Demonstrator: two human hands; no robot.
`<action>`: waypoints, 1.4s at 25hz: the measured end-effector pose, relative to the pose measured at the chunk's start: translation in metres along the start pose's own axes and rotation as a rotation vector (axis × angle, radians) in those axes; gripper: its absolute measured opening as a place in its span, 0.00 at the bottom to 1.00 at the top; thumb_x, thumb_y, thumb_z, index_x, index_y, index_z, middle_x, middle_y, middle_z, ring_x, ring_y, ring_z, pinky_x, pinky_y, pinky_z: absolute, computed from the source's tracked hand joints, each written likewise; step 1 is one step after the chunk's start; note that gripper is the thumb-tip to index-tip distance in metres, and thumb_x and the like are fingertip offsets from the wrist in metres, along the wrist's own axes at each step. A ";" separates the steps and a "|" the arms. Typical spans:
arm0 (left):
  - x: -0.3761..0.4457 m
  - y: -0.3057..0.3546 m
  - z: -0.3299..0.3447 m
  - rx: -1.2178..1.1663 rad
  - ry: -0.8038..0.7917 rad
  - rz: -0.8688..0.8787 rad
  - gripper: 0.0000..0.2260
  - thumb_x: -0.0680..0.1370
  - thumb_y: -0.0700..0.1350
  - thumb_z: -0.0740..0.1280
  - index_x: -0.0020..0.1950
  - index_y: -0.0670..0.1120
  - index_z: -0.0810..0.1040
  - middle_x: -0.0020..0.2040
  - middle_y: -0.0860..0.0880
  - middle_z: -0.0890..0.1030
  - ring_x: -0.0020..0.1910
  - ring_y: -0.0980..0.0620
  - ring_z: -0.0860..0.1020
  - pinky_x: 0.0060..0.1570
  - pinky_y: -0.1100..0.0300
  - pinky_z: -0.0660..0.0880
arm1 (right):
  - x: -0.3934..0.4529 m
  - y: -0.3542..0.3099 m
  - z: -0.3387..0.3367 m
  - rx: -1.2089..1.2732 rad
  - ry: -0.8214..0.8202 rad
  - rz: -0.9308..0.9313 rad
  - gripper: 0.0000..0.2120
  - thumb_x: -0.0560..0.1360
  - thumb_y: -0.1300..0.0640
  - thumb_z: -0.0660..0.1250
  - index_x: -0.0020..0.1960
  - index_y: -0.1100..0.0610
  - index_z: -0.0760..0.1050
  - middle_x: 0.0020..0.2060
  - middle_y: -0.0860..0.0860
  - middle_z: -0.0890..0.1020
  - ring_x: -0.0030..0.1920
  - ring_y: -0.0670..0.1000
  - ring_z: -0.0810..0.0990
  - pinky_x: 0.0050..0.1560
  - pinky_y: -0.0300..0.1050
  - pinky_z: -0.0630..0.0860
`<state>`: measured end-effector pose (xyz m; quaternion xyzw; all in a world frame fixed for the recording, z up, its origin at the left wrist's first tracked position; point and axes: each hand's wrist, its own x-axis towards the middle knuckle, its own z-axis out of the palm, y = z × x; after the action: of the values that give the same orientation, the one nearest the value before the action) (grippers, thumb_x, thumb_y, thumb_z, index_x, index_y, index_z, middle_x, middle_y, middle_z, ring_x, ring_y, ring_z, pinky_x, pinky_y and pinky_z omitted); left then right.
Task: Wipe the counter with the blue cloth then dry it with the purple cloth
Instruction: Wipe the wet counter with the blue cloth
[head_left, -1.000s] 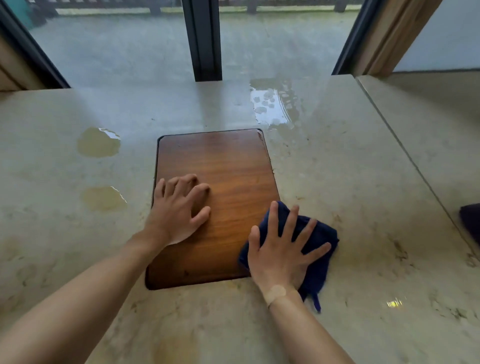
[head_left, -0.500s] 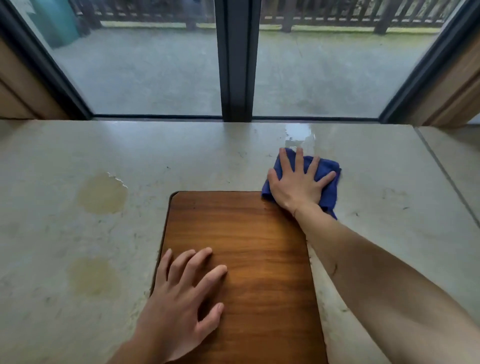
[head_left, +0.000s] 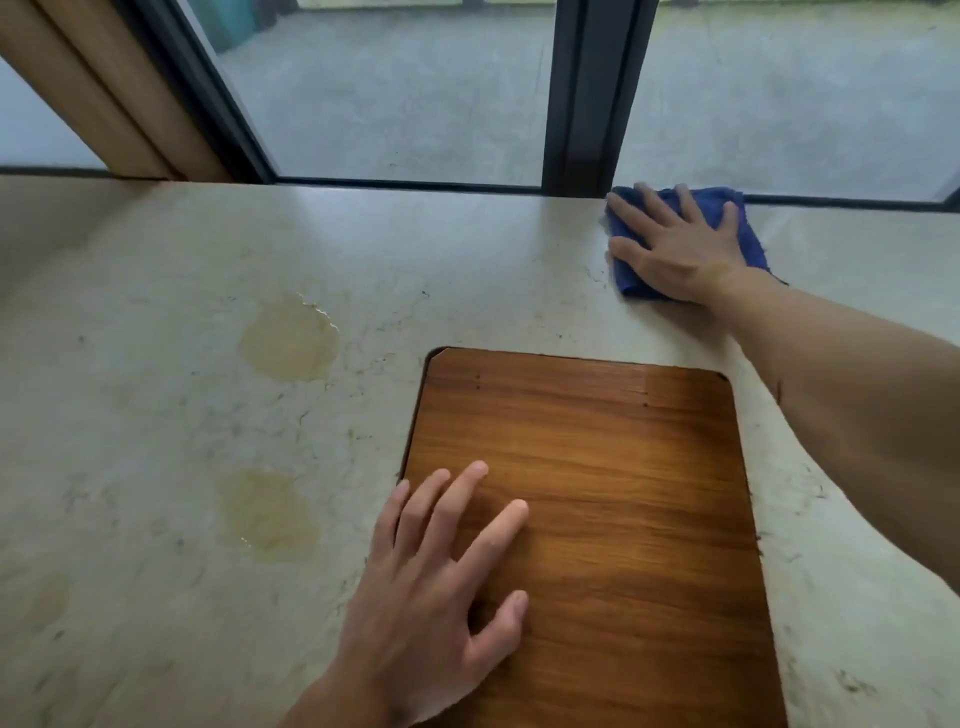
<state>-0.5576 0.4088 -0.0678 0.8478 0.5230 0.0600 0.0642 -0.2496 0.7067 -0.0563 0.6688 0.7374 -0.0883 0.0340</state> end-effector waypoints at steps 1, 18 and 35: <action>0.000 0.001 -0.003 -0.002 -0.002 -0.061 0.28 0.75 0.64 0.60 0.74 0.57 0.68 0.78 0.46 0.63 0.76 0.42 0.62 0.72 0.39 0.62 | -0.008 -0.001 0.001 -0.017 0.004 -0.042 0.27 0.81 0.33 0.43 0.78 0.32 0.41 0.81 0.42 0.43 0.81 0.57 0.41 0.72 0.76 0.39; -0.116 -0.061 -0.031 0.006 -0.263 -0.068 0.38 0.71 0.68 0.31 0.80 0.56 0.38 0.81 0.51 0.38 0.79 0.52 0.37 0.78 0.54 0.40 | -0.340 -0.135 0.065 -0.096 0.008 -0.146 0.27 0.80 0.32 0.40 0.78 0.31 0.38 0.80 0.38 0.44 0.81 0.54 0.43 0.74 0.73 0.44; -0.143 -0.091 -0.041 0.160 -0.268 0.169 0.39 0.72 0.65 0.30 0.81 0.51 0.44 0.82 0.49 0.44 0.80 0.50 0.43 0.77 0.49 0.38 | -0.617 -0.365 0.153 0.119 0.140 0.815 0.29 0.82 0.38 0.41 0.80 0.43 0.56 0.79 0.49 0.62 0.78 0.63 0.59 0.68 0.79 0.52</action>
<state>-0.7085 0.3236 -0.0485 0.8916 0.4397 -0.0901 0.0601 -0.5582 0.0421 -0.0717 0.9110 0.4066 -0.0646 -0.0228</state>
